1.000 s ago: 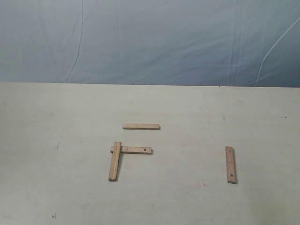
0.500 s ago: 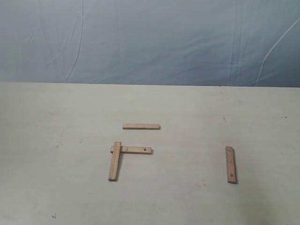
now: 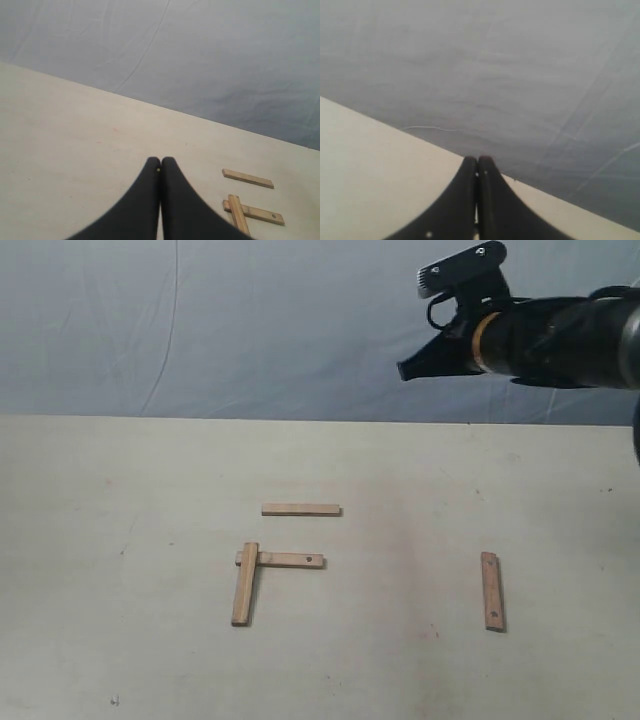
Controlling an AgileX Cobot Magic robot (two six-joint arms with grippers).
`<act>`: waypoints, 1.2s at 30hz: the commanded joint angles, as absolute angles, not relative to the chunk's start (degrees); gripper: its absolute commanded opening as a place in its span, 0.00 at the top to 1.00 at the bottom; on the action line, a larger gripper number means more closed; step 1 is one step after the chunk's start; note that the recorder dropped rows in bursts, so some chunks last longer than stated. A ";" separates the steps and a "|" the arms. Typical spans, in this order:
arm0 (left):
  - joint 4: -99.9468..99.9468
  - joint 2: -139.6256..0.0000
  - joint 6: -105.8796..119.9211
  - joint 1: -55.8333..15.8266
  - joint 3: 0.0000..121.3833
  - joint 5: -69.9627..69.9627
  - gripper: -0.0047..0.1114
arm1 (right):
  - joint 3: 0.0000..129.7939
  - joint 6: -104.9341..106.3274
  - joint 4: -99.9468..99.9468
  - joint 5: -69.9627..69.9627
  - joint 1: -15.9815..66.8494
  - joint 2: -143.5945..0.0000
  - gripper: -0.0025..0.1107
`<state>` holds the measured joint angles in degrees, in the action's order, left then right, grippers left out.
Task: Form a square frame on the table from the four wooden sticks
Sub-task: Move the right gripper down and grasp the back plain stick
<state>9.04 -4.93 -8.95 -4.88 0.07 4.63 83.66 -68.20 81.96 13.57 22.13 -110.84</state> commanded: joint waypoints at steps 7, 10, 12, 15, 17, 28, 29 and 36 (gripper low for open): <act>8.99 -4.59 -8.75 -4.66 0.00 4.78 0.96 | 119.25 28.95 -4.78 60.59 24.78 -126.56 0.99; 8.99 -4.59 -8.75 -4.66 0.00 4.78 0.96 | 127.41 33.30 -13.73 67.91 26.22 -132.35 0.98; 8.99 -4.59 -8.75 -4.66 0.00 4.78 0.96 | 131.38 34.38 -13.31 69.91 27.55 -136.47 0.96; 8.99 -4.59 -8.75 -4.66 0.00 4.78 0.96 | 135.77 37.95 -14.48 69.96 29.05 -141.41 0.81; 8.99 -4.59 -8.75 -4.66 0.00 4.78 0.96 | 137.74 39.92 -15.04 69.96 29.67 -144.15 0.64; 9.10 -4.59 -8.75 -4.66 0.00 4.79 0.96 | 142.62 46.81 -18.57 69.96 29.12 -151.26 0.51; 9.10 -4.59 -8.75 -4.66 0.00 4.79 0.96 | 142.62 47.10 -18.73 69.96 29.12 -151.54 0.48; 9.10 -4.59 -8.75 -4.66 0.00 4.79 0.96 | 142.62 47.48 -19.83 68.68 29.12 -152.54 0.47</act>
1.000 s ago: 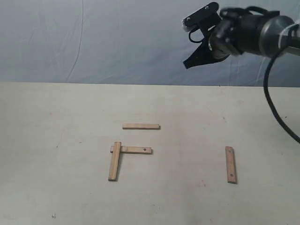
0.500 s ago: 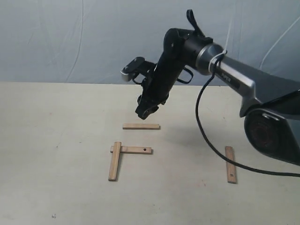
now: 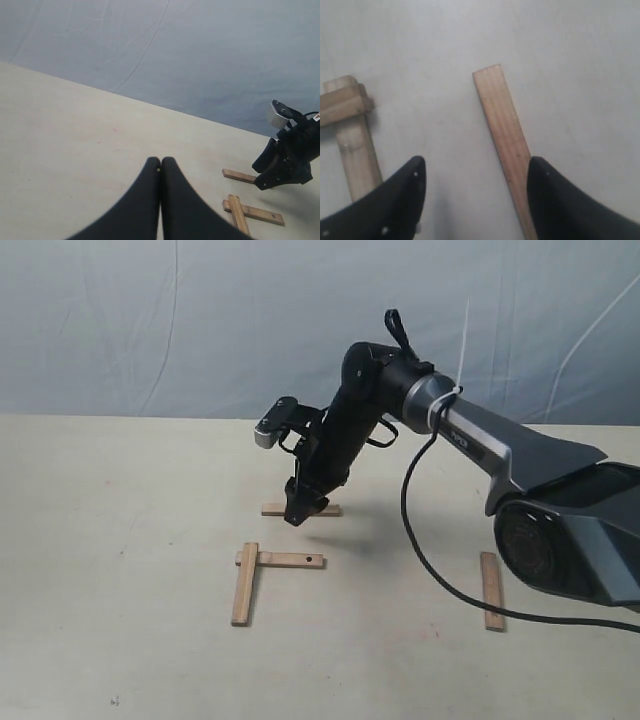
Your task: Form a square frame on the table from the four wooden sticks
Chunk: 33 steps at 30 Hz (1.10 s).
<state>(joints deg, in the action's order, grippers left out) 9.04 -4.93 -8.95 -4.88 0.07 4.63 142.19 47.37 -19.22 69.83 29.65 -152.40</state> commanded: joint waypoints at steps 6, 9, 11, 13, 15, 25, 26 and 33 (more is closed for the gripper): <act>9.22 -4.59 -8.75 -4.66 0.00 4.79 0.96 | 142.62 40.56 -18.44 66.16 30.19 -152.54 0.47; 9.34 -4.59 -8.75 -4.66 0.00 4.79 0.96 | 142.62 32.72 -14.22 62.94 31.85 -152.65 0.47; 9.34 -4.59 -8.75 -4.66 0.00 4.79 0.96 | 142.62 26.18 -8.98 60.26 33.47 -153.20 0.47; 9.34 -4.59 -8.75 -4.66 0.00 4.79 0.96 | 142.62 22.64 -4.93 58.22 34.73 -153.82 0.47; 9.34 -4.59 -8.75 -4.66 0.00 4.79 0.96 | 142.62 21.43 -1.91 57.39 35.51 -154.24 0.47; 9.57 -4.59 -8.75 -4.66 0.00 4.79 0.96 | 142.62 20.86 -3.57 57.01 35.39 -154.24 0.48; 9.57 -4.59 -8.89 -4.66 0.00 4.79 0.96 | 142.62 20.86 -3.57 57.01 35.39 -154.24 0.50; 9.82 -4.59 -8.89 -4.66 0.00 4.79 0.96 | 142.50 20.76 -4.52 60.41 34.83 -156.08 0.56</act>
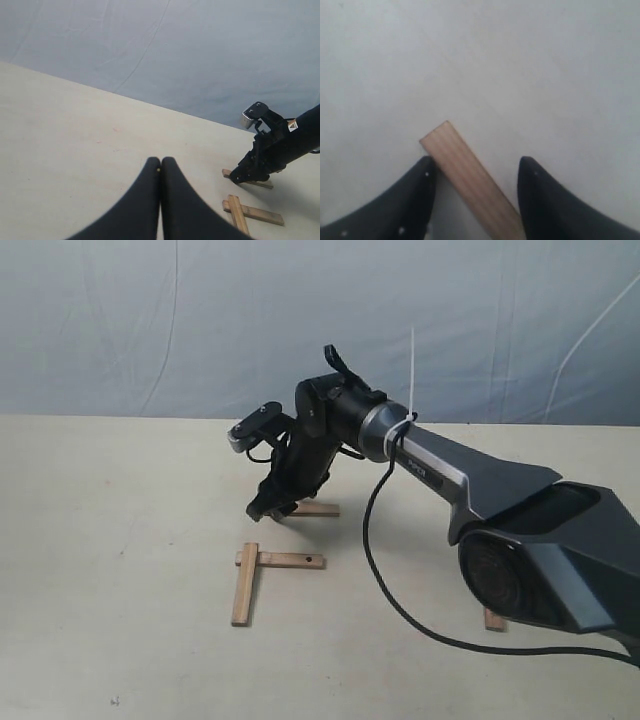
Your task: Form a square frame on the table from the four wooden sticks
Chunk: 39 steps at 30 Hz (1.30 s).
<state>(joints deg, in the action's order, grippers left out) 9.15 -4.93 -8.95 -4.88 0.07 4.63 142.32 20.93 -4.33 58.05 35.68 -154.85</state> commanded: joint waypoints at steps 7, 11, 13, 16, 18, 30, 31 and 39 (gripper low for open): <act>9.82 -4.59 -8.89 -4.66 0.00 4.79 0.96 | 142.60 20.76 -4.52 64.18 34.38 -156.35 0.81; 9.82 -4.59 -8.89 -4.66 0.00 4.79 0.96 | 142.60 17.75 -4.11 63.86 34.38 -155.40 0.98; 9.82 -4.59 -8.89 -4.66 0.00 4.79 0.96 | 142.60 15.29 -2.37 63.44 34.38 -154.49 0.98; 9.82 -4.59 -8.89 -4.66 0.00 4.79 0.96 | 142.60 7.89 2.43 62.70 34.38 -152.39 0.98; 9.82 -4.59 -8.89 -4.66 0.00 4.79 0.96 | 142.60 0.99 6.16 63.27 34.28 -150.51 0.98; 9.54 -4.59 -8.89 -4.66 0.00 4.79 0.96 | 138.64 -20.07 6.63 69.96 38.05 -143.15 0.98; 9.42 -4.59 -8.89 -4.66 0.00 4.79 0.96 | 137.65 -22.11 8.55 69.96 39.27 -142.50 0.98; 9.41 -4.59 -8.72 -4.76 0.00 4.79 0.96 | 123.45 -30.91 12.28 69.96 45.15 -136.05 0.98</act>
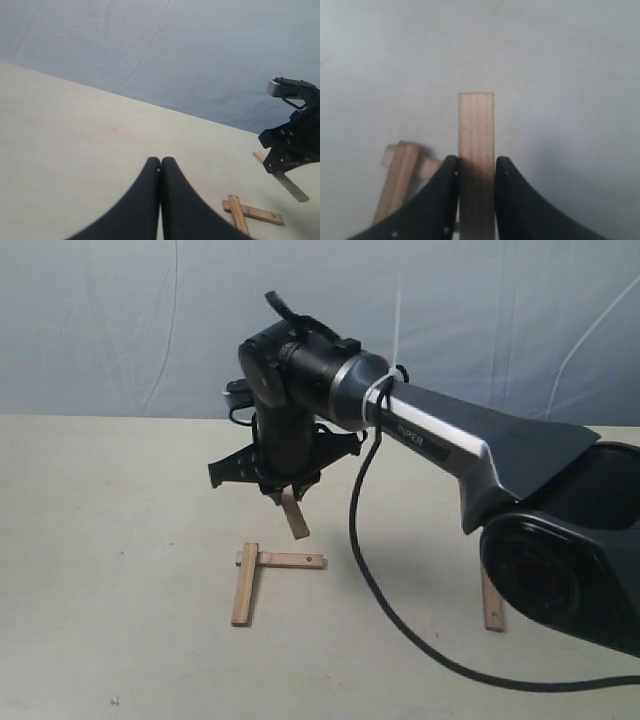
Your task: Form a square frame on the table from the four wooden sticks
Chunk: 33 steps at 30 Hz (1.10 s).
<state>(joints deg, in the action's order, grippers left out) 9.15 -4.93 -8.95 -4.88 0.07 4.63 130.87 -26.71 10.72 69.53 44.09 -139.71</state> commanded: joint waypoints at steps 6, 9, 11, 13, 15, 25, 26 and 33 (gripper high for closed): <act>9.41 -4.59 -8.72 -4.76 0.00 4.90 0.96 | 105.25 -36.66 9.73 56.25 45.51 -129.34 0.98; 9.41 -4.59 -8.72 -4.76 0.00 4.90 0.96 | 99.42 -41.96 10.07 50.80 45.51 -127.71 0.98; 9.41 -4.59 -8.72 -4.76 0.00 4.90 0.96 | 97.33 -43.62 10.20 49.06 45.51 -127.71 0.98; 9.41 -4.59 -8.72 -4.76 0.00 4.90 0.96 | 95.37 -45.74 11.15 47.51 45.51 -127.71 0.98; 9.41 -4.59 -8.72 -4.76 0.00 4.90 0.96 | 93.79 -49.28 12.78 45.56 45.51 -127.71 0.98; 9.41 -4.59 -8.72 -4.76 0.00 4.90 0.96 | 91.64 -60.21 20.97 40.43 46.31 -127.58 0.98; 9.41 -4.59 -8.72 -4.76 0.00 4.90 0.96 | 91.64 -59.73 21.23 40.33 46.31 -127.13 0.98; 9.41 -4.59 -8.72 -4.76 0.00 4.90 0.96 | 91.64 -34.28 22.76 44.35 44.49 -118.17 0.99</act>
